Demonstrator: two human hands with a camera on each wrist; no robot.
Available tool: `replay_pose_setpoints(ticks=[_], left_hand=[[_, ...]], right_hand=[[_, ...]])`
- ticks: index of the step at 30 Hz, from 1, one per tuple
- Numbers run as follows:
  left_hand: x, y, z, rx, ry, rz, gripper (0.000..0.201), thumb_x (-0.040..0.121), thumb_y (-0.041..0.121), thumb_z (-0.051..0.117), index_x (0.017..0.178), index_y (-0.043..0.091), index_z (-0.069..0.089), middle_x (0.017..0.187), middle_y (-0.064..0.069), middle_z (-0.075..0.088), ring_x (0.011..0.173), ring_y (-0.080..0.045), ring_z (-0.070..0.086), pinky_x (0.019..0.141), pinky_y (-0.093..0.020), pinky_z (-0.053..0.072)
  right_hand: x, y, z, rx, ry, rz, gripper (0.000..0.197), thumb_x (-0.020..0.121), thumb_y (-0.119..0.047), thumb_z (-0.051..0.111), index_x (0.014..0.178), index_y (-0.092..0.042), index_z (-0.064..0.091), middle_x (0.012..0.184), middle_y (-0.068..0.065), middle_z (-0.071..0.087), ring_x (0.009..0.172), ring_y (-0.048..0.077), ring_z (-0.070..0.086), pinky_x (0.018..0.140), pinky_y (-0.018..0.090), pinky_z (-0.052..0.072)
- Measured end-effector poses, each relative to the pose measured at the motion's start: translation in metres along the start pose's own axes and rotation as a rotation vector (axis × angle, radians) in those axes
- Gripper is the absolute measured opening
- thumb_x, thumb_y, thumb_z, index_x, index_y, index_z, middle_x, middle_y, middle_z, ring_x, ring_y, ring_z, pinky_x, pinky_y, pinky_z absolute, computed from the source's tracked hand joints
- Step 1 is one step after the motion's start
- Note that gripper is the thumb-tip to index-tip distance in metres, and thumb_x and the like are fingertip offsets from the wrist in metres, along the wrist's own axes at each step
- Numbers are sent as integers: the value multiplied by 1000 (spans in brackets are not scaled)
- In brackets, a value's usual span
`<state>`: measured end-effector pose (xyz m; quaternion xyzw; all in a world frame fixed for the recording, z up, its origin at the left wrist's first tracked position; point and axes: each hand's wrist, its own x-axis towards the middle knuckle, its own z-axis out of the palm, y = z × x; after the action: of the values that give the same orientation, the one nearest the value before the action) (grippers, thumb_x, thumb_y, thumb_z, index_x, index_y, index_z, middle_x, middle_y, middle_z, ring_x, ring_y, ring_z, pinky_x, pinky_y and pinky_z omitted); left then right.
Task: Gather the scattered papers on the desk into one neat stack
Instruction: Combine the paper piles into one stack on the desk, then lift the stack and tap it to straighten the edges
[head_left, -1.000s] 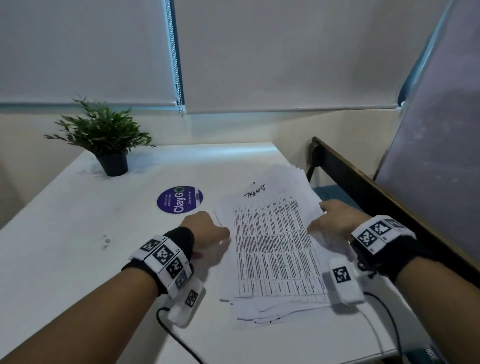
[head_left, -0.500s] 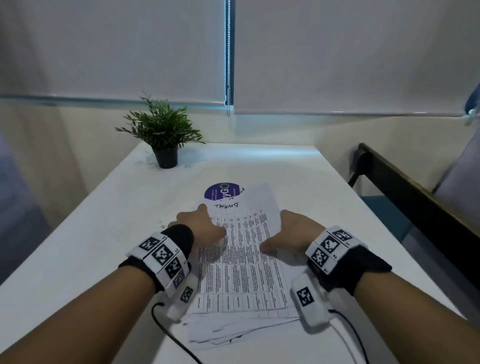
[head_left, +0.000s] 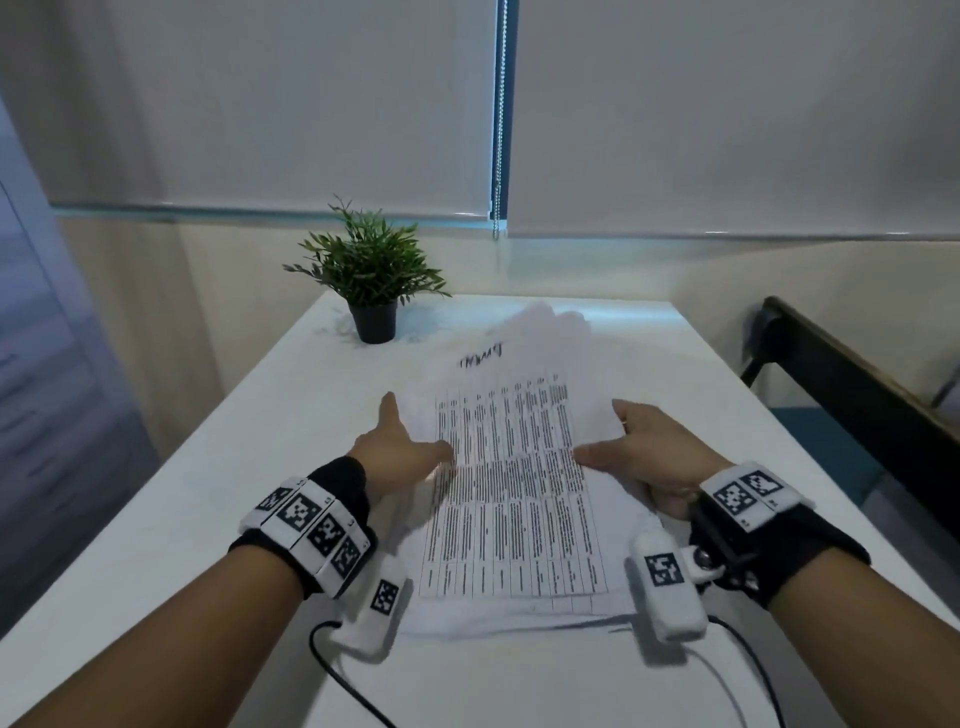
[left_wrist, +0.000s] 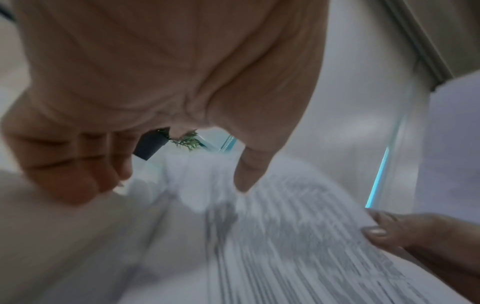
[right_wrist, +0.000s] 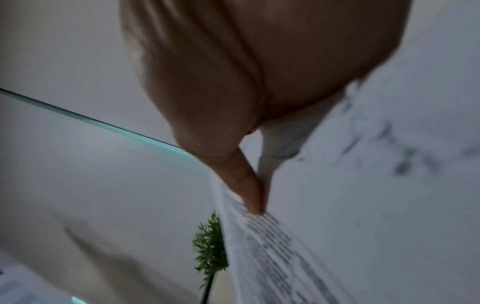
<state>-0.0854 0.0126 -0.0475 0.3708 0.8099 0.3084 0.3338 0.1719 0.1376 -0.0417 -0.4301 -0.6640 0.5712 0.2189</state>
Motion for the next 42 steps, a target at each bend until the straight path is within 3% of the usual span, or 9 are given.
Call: replay_pose_setpoints(ticks=[3,8,12,20,25,28,33,37,42], left_hand=[[-4,11,0,-424,-17,91,107,89,30,74,163,19,-3,153,-2,46,137,-29,48,108,-34,40],[-16,40,-4,-554,109,475,35,89,3,70,123,14,65,112,2,78,110,-22,72,96,-39,56],[-26,60,0,-506,223,674,46,91,4,72,132,13,54,116,7,74,102,-3,72,79,-15,58],[-29,46,8,-619,231,709,43,94,11,67,123,35,49,118,7,73,113,-13,69,100,-41,56],[-36,65,13,-625,212,749,27,106,31,46,131,24,54,110,23,73,107,6,67,86,-14,54],[-36,78,18,-605,252,732,40,107,39,41,145,25,43,116,30,69,112,10,63,96,-16,52],[-35,85,30,-623,302,698,55,106,36,43,157,35,21,133,18,64,118,0,64,105,-38,51],[-35,79,29,-622,355,735,34,108,21,43,134,42,37,93,42,66,87,19,65,68,-5,52],[-40,82,22,-596,321,785,40,107,21,47,146,24,39,105,37,67,101,15,64,79,-6,52]], right_hand=[[-9,-10,-10,179,-8,-189,40,86,16,68,123,-2,68,118,21,77,106,33,76,90,36,63],[-22,-29,-24,124,136,-357,40,80,4,77,118,-8,73,115,9,80,108,27,76,96,41,60],[-33,-49,-27,77,290,-518,27,85,-1,79,95,-26,79,103,-3,83,95,15,80,85,37,62],[-37,-31,-23,76,326,-558,29,73,-19,88,98,-28,77,98,-9,83,95,10,79,93,42,62],[-35,-34,-21,73,408,-540,34,68,-60,81,93,-40,71,93,-18,78,94,0,73,102,44,54],[-32,-45,-18,235,408,-544,8,78,-44,81,79,-36,82,85,-9,83,93,17,79,98,53,58],[-32,-55,-8,95,447,-608,67,83,-64,69,94,2,75,95,31,74,93,49,72,83,65,58],[-34,-45,-19,172,436,-594,23,90,-41,72,98,-20,77,96,2,83,93,20,80,90,52,62],[-34,-36,-25,256,407,-608,37,80,-33,75,114,-19,69,102,-4,82,102,15,77,94,40,61]])
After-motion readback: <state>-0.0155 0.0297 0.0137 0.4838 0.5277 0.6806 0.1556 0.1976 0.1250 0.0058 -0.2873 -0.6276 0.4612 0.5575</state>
